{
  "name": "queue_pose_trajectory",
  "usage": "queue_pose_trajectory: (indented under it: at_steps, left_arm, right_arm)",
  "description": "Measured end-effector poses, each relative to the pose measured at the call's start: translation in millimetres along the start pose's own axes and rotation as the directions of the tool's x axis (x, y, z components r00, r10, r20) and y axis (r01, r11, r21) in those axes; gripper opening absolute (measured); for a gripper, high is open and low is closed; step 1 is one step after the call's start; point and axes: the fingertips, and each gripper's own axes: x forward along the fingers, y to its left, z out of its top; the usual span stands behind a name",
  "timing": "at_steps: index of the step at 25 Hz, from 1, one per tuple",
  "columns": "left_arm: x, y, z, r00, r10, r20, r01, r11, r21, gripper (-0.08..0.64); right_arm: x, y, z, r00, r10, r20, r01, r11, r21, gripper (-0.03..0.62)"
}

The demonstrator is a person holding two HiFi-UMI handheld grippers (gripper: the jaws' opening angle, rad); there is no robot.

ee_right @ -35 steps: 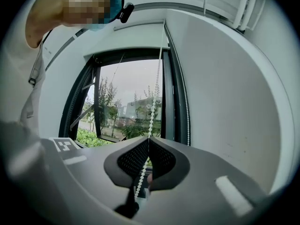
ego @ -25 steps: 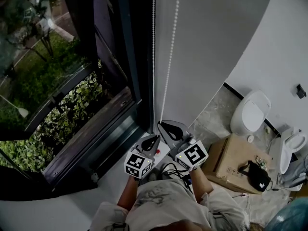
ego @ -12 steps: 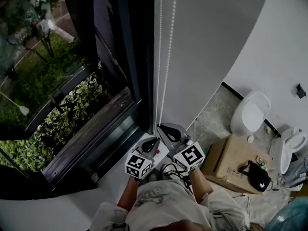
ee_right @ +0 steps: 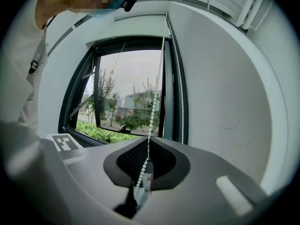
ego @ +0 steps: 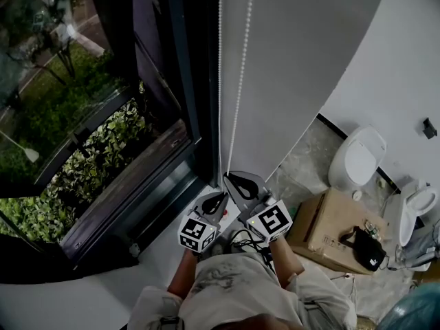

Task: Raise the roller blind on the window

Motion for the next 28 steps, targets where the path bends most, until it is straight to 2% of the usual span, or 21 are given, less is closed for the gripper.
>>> queue_pose_trajectory:
  at_steps: [4,14,28]
  left_arm:
    - [-1.0,3.3,1.8,1.0,0.011,0.011,-0.011,1.0,0.009,0.012]
    - [-3.4,8.3,0.4,1.0,0.028,0.012,-0.028,1.0,0.013,0.02]
    - [-11.3,18.8,11.6,0.997,0.058,0.041,-0.058,0.998,0.004,0.074]
  right_arm:
    - [3.9,-1.5,8.4,0.999,-0.005,0.051,0.008,0.998,-0.054,0.021]
    - [3.6,-6.7,3.6,0.999,-0.044,0.018,0.045,0.997,-0.061,0.045]
    - [-7.1,-18.0,-8.4,0.996,-0.087,-0.03,0.086,0.995,-0.044,0.102]
